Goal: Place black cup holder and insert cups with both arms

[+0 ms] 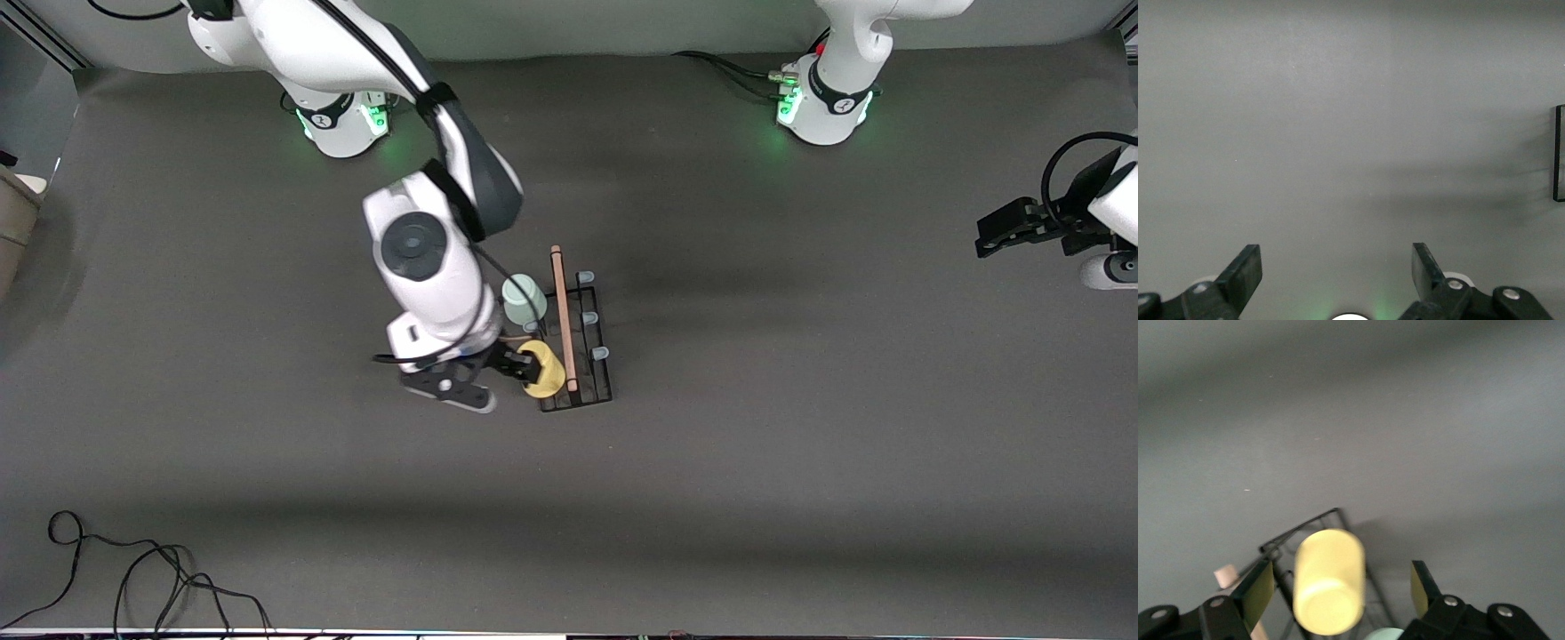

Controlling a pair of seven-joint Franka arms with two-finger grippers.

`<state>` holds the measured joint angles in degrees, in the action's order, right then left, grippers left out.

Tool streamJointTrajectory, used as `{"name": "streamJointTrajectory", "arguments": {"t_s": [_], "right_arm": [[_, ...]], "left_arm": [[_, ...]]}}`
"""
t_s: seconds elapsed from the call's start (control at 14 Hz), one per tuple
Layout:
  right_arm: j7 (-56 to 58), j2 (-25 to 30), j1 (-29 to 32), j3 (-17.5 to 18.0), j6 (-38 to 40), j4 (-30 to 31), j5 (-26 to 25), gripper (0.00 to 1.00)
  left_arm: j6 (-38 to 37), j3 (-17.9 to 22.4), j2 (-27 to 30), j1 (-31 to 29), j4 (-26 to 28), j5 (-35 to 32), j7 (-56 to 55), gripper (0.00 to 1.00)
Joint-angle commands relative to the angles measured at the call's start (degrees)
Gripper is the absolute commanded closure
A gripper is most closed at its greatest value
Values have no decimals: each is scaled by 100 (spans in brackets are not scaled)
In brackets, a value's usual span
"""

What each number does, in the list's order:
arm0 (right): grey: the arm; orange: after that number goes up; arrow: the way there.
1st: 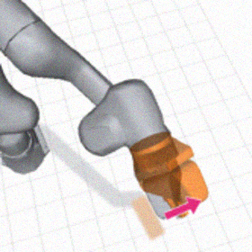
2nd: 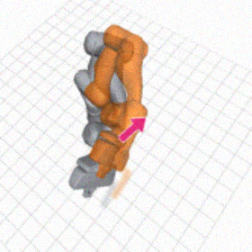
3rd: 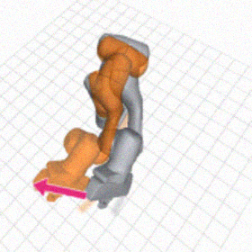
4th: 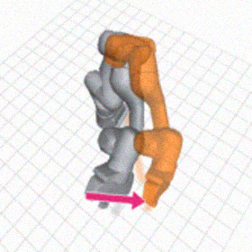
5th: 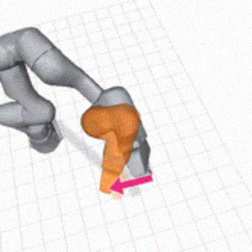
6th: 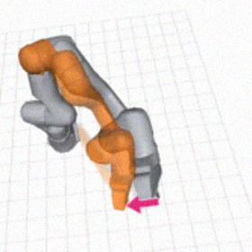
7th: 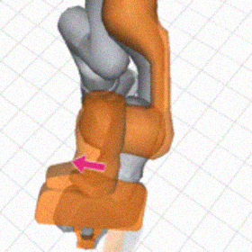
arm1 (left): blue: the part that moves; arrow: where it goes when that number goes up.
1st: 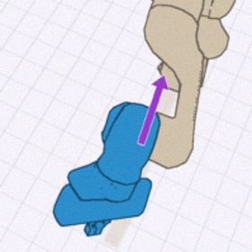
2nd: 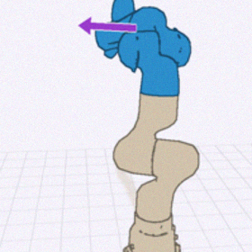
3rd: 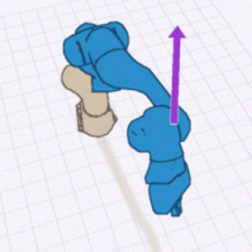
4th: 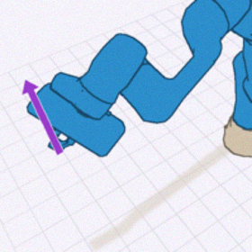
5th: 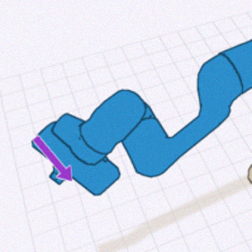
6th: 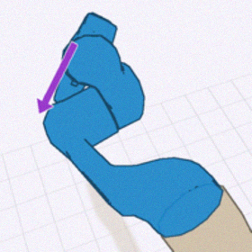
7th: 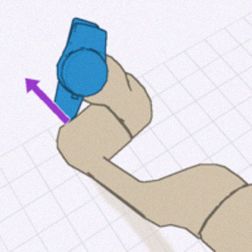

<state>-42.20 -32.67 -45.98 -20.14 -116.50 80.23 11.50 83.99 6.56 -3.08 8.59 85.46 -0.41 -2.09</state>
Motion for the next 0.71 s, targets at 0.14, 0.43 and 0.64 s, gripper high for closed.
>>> {"name": "streamJointTrajectory", "arguments": {"t_s": [0.14, 0.43, 0.64], "right_arm": [[1632, 1006, 71, -919, 1645, 45, -51, 8], [2900, 1639, 54, -1948, 2868, 45, -60, 5], [3128, 1913, 80, -2581, 3422, 63, 2, 1]], "left_arm": [[30, -23, 54, -7, 24, -12, -72, 0], [30, -23, 54, -7, 15, -12, -72, 0], [30, -14, 54, -7, 15, -12, -72, 0]]}}
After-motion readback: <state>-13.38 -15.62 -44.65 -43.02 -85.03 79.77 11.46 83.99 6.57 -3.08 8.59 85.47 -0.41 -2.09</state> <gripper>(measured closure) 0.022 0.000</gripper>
